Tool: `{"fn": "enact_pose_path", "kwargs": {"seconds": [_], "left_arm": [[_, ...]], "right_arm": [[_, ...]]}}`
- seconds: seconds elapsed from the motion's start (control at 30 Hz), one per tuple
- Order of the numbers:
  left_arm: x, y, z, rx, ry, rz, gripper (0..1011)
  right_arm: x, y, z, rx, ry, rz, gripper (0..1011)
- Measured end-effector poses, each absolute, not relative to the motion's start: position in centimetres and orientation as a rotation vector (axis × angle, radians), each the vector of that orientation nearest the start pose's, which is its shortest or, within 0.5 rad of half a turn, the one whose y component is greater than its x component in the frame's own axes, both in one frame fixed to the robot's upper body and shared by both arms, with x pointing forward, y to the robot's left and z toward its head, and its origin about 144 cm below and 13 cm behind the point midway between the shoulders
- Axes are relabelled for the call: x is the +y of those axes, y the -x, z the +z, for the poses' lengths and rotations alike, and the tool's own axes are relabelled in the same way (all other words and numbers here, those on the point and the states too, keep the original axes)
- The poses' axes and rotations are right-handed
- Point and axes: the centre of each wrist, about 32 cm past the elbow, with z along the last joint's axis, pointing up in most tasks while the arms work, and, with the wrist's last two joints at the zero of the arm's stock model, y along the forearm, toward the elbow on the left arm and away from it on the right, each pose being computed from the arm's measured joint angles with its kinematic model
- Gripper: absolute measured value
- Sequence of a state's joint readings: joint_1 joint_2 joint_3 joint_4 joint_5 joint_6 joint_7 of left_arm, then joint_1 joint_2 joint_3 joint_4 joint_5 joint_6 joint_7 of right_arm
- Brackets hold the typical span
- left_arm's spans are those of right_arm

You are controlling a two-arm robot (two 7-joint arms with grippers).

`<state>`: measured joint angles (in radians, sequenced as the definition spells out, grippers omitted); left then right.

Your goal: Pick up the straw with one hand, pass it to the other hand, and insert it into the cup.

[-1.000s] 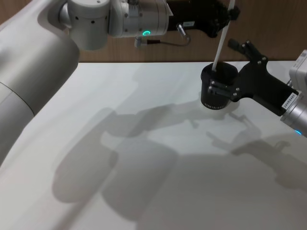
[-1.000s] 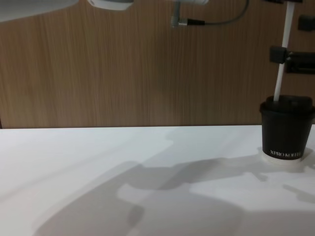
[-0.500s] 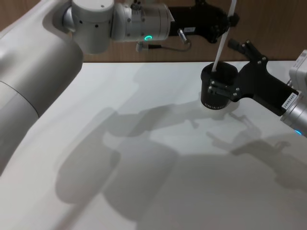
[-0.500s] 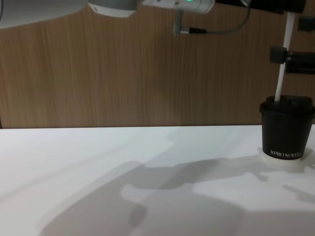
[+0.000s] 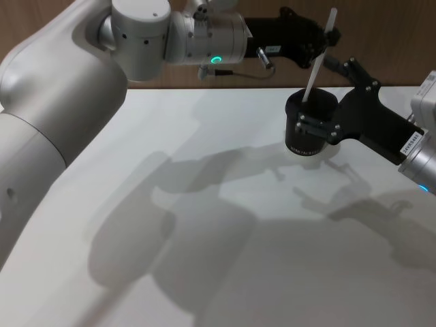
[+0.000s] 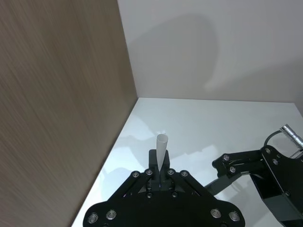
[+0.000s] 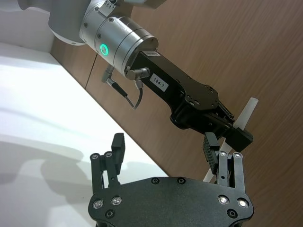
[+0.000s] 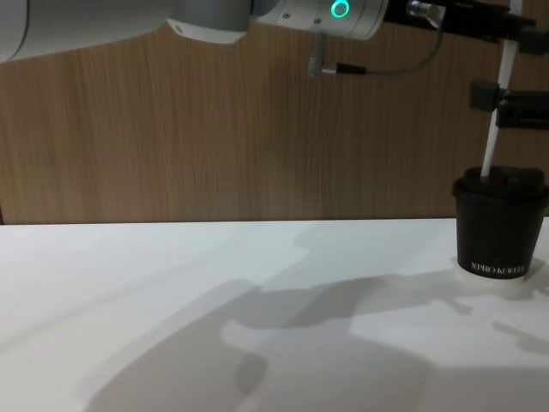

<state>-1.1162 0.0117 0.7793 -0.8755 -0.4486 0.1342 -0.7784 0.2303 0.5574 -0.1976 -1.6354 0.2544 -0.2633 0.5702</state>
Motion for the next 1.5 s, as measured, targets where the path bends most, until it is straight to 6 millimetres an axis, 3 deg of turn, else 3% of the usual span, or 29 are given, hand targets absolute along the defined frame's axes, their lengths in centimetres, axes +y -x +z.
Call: {"fn": "enact_pose_path", "kwargs": {"seconds": [1.5], "left_arm": [[5.3,-66.9,136.0,-0.163,-0.185,0.335,5]], "right_arm": [[-31.9,-50.5,125.4,-0.566,0.034,-0.76,1001]]}}
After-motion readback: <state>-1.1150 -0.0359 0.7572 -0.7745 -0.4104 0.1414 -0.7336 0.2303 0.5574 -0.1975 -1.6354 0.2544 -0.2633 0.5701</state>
